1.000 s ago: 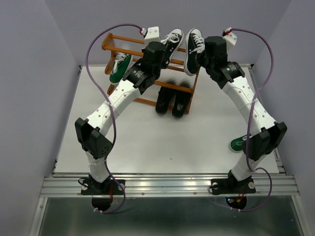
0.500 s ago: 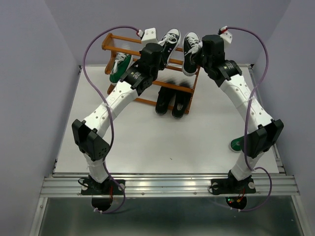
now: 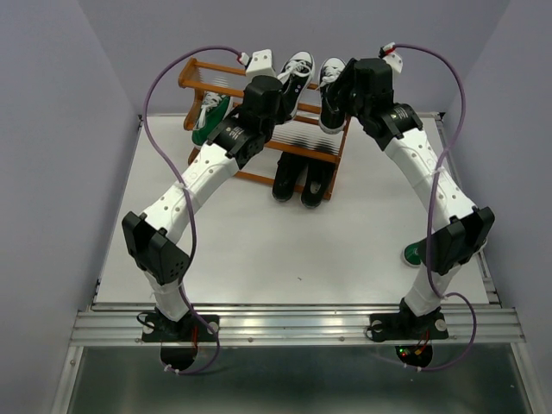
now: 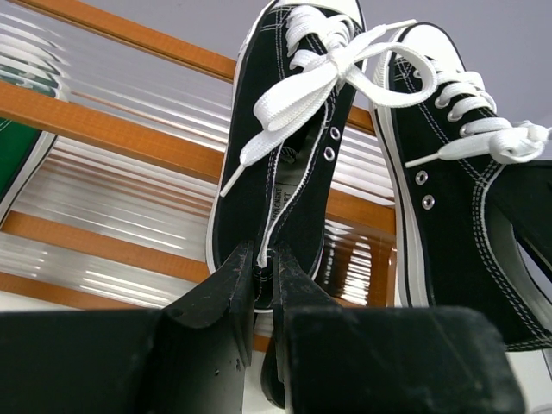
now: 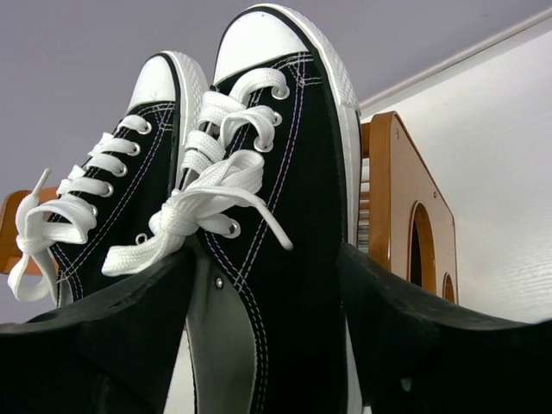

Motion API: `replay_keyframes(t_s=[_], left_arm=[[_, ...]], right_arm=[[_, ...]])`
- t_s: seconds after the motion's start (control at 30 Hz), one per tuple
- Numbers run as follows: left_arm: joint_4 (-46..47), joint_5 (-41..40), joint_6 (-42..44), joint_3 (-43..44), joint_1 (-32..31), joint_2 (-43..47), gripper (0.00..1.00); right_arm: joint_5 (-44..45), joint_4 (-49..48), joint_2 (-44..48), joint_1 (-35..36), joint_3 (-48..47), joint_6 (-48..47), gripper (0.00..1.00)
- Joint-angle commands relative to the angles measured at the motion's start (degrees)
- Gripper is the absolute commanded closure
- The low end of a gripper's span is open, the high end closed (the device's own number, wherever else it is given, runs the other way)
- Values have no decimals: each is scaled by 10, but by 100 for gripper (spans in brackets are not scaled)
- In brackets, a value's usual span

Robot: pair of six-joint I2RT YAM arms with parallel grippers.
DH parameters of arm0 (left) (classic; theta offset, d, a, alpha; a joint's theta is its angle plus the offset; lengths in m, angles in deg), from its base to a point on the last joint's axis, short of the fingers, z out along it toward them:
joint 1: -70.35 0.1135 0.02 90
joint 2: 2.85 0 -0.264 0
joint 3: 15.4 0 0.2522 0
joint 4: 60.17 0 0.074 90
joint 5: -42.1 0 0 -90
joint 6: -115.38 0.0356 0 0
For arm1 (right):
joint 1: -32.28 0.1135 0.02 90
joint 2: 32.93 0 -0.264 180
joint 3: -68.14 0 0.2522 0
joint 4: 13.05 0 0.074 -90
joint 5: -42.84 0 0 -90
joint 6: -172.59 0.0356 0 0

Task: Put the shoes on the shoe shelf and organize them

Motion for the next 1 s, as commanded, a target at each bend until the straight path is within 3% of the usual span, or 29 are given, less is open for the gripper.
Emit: replay_keyframes(t_s=[0.0, 0.13, 0.37, 0.47, 0.73, 0.97], left_arm=[[15, 10, 4, 54, 4, 21, 95], [11, 25, 10, 59, 4, 18, 62], [6, 38, 17, 58, 4, 21, 42], [2, 44, 19, 55, 4, 26, 27], [-10, 27, 36, 49, 4, 63, 13], [-24, 1, 57, 29, 4, 128, 11]], right_arm=[[-6, -20, 48, -4, -16, -12, 25], [7, -12, 85, -4, -7, -26, 17], [61, 12, 150, -4, 36, -47, 14], [99, 31, 184, -4, 67, -59, 12], [225, 129, 305, -4, 215, -65, 8], [208, 289, 395, -10, 365, 94, 6]])
